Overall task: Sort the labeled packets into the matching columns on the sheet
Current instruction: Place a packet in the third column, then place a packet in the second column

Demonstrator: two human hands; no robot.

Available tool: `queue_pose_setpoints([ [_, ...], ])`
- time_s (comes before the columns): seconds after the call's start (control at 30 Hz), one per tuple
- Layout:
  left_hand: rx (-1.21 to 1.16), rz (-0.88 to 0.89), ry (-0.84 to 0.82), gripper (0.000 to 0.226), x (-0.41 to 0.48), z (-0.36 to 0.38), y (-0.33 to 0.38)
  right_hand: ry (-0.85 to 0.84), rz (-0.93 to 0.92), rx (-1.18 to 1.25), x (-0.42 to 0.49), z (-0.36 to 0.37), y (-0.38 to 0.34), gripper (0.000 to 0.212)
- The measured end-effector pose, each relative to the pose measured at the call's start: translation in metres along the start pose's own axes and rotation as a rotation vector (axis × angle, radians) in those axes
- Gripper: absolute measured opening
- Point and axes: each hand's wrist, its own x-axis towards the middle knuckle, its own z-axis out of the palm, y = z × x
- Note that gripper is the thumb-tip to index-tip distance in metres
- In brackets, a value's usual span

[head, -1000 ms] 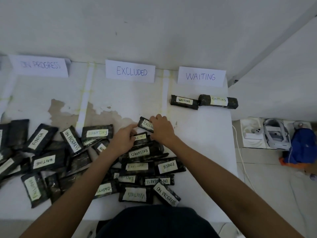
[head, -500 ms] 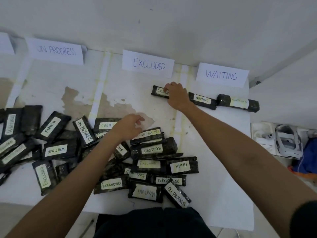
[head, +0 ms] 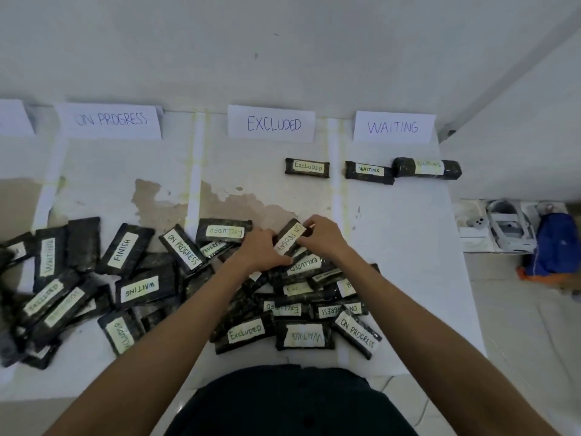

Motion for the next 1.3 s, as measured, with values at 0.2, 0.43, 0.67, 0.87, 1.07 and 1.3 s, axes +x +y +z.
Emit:
queue_pose_setpoints([
  [0.2,-0.403,0.0,0.104,0.023,-0.021,-0.013,-0.004,0.108,-0.038,0.286,-0.036,0.003,-0.018,0.039],
  [0.43,-0.88,-0.103,0.268,0.027,-0.056,-0.03,-0.011,0.035,-0.182,0.29,-0.083,0.014,-0.058,0.056],
  [0.67,-0.956,-0.118,0.339,0.037,-0.076,-0.049,-0.038,0.05,-0.378,0.136,-0.078,0.029,-0.105,0.057],
  [0.87,-0.742,-0.132,0.482,0.038,-0.086,-0.09,-0.095,0.096,-0.508,-0.129,-0.022,0.038,-0.16,0.06],
  [1.07,-0.513,-0.147,0.514,0.041,-0.071,-0.136,-0.17,0.074,-0.553,-0.259,0.04,0.056,-0.22,0.053],
  [1.3,-0.168,-0.08,0.443,0.05,-0.027,-0.174,-0.231,0.078,-0.521,-0.339,0.101,0.087,-0.256,0.051],
])
